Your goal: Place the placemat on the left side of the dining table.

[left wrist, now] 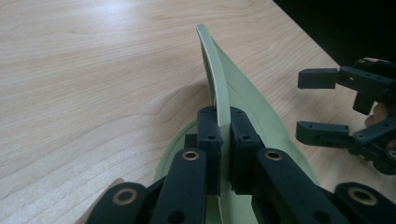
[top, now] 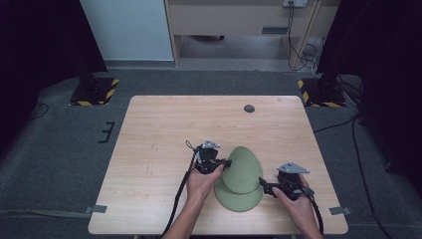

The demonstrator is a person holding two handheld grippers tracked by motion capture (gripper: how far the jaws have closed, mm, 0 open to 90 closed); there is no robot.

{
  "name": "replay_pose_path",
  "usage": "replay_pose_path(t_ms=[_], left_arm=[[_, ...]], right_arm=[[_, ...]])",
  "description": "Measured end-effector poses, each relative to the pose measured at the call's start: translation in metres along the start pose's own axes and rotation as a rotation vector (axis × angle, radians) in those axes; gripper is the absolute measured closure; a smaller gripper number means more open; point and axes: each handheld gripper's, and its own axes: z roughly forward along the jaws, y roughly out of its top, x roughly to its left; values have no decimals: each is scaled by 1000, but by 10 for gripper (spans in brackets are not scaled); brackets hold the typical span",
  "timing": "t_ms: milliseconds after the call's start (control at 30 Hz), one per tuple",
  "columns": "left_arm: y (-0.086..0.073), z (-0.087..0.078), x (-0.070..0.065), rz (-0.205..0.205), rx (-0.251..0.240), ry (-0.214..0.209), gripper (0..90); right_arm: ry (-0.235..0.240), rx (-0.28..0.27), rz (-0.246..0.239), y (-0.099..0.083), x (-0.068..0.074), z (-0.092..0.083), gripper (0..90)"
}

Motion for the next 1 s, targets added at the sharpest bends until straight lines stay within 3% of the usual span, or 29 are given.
replay_pose_path(t_ms=[300,567,767,1000], left_arm=[[18,-17,-25,75,-32,-31,853],[29,-28,-42,108,-57,-61,854],[37,-35,-43,114,-69,-43,854],[44,-45,-34,96,-93,-20,854]], right_arm=[[-39,-17,65,0,-23,-8,97],[-66,10,52,-2,-25,-3,86],[-77,51,51,-4,-23,4,78],[-98,69,55,-5,-24,8,76]])
